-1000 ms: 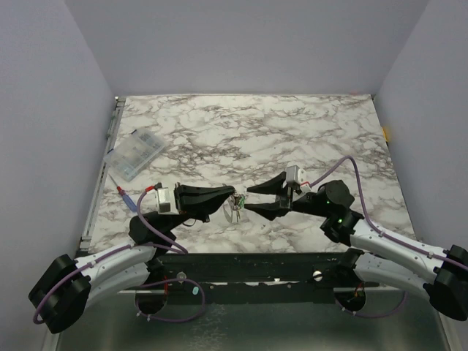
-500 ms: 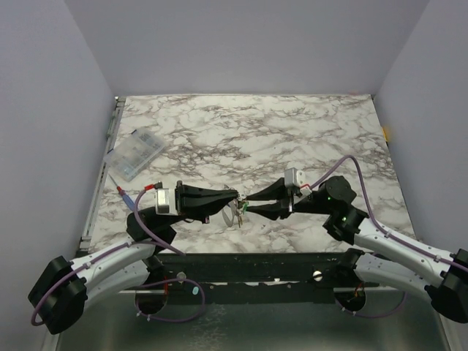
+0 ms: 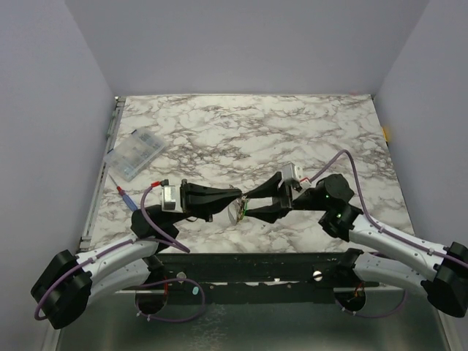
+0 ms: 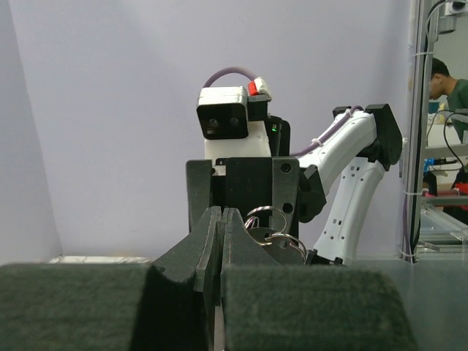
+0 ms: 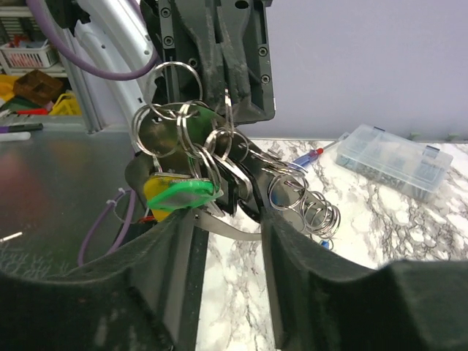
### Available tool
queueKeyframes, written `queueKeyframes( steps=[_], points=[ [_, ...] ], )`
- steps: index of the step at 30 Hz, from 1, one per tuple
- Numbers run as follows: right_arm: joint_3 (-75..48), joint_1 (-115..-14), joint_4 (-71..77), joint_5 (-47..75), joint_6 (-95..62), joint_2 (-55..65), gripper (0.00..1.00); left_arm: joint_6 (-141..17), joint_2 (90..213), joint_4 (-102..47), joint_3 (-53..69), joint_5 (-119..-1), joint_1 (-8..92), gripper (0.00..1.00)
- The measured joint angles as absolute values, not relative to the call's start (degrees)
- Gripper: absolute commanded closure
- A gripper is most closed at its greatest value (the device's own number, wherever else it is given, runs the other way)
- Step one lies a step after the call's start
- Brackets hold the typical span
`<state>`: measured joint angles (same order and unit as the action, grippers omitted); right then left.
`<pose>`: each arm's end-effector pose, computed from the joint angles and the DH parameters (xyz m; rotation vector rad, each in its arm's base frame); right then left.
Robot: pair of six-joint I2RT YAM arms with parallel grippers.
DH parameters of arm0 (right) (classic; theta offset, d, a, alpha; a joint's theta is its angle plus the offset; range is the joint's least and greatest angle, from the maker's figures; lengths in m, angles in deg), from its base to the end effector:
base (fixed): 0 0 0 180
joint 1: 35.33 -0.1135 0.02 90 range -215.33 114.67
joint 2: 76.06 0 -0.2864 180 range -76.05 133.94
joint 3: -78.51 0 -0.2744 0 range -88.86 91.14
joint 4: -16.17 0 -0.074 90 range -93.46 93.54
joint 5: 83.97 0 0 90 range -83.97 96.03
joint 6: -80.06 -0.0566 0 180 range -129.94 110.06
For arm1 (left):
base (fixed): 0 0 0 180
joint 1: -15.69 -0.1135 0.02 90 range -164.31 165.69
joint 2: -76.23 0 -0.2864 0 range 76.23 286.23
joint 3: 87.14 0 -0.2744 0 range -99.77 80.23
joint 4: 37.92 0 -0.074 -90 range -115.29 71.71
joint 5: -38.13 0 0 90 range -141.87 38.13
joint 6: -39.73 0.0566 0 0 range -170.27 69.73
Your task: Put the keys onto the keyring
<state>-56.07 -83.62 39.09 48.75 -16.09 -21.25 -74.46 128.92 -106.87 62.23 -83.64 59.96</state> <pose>0.1297 0.2033 0.3298 -1.1236 1.0308 1.2679 0.1111 -0.1499 0.3274 0.7002 0.6807 -1.3148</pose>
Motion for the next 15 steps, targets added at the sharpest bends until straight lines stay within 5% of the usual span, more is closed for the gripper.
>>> queueKeyframes(
  steps=[15],
  points=[
    [-54.78, -83.62, 39.97, 44.64, -17.01, -18.89, 0.32, -74.54, 128.92, -108.84, 62.23, -83.59, 59.96, 1.00]
  ],
)
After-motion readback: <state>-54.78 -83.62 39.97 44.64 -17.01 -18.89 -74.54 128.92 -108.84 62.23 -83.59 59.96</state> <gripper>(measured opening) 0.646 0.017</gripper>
